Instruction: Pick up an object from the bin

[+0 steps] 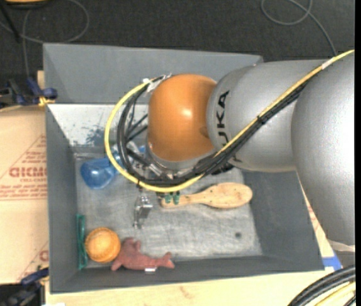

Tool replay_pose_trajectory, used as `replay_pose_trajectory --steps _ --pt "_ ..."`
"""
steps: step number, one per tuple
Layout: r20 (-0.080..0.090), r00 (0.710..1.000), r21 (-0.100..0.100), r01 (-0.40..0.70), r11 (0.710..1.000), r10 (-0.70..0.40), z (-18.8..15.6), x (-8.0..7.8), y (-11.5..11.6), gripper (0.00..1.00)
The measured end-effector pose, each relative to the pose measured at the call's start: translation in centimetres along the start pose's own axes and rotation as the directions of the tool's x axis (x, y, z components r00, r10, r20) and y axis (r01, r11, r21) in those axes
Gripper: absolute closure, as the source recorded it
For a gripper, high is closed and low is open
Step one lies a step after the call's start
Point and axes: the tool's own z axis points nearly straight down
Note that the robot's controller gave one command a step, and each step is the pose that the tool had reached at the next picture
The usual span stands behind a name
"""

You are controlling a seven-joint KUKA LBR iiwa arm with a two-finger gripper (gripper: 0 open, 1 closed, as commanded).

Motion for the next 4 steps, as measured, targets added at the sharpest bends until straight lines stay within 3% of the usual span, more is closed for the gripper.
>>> replay_pose_trajectory --steps 1,2,3,4 --pt "0.007 1.0 -0.002 0.01 1.0 -0.01 0.5 0.1 -0.1 0.0" --pt "-0.012 0.996 0.005 0.085 0.996 -0.085 1.8 1.0 0.0 0.0" --pt "0.012 0.996 -0.002 0.087 0.996 -0.087 4.0 1.1 1.2 0.0" --pt "0.017 0.995 -0.005 0.095 0.995 -0.095 7.4 5.2 -0.4 0.0"
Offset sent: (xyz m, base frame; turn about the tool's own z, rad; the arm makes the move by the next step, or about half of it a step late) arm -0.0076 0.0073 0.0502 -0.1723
